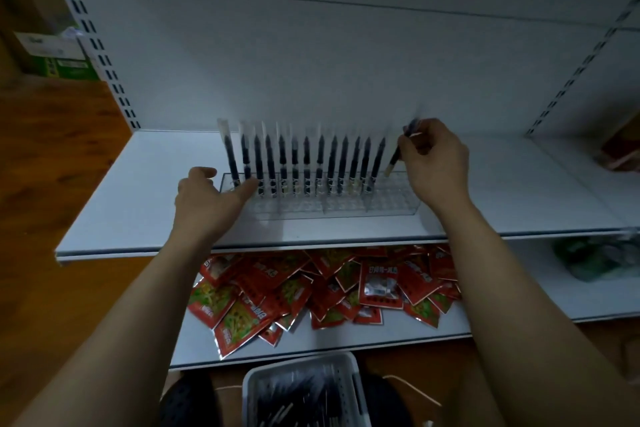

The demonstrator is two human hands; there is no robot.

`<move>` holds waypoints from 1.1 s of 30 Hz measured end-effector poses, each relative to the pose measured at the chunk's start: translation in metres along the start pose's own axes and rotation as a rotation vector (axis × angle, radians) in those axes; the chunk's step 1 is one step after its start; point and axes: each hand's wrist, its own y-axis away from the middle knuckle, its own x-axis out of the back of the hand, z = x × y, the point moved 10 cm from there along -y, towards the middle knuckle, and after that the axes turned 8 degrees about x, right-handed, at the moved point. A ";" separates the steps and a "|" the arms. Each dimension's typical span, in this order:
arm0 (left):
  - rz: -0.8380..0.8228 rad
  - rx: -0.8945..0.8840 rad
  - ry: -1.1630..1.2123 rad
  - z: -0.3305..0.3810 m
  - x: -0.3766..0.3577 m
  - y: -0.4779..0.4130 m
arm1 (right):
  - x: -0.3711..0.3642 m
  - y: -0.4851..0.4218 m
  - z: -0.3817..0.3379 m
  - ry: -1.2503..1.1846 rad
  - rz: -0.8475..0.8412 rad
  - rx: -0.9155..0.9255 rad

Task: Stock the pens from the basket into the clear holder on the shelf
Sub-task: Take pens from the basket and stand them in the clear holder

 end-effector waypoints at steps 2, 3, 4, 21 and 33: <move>-0.028 -0.012 -0.033 0.001 -0.008 -0.002 | -0.017 0.003 0.007 0.079 -0.149 -0.005; -0.036 -0.016 -0.043 0.001 -0.011 -0.003 | -0.024 0.006 0.010 0.116 -0.211 -0.005; -0.042 -0.017 -0.049 0.001 -0.012 -0.003 | -0.029 0.009 0.013 0.138 -0.245 -0.003; 0.061 -0.062 -0.106 -0.011 0.019 0.038 | 0.015 0.059 0.010 -0.030 -0.107 -0.184; -0.258 -0.157 -0.363 -0.049 -0.052 0.140 | -0.063 0.184 -0.021 0.032 -0.759 -0.115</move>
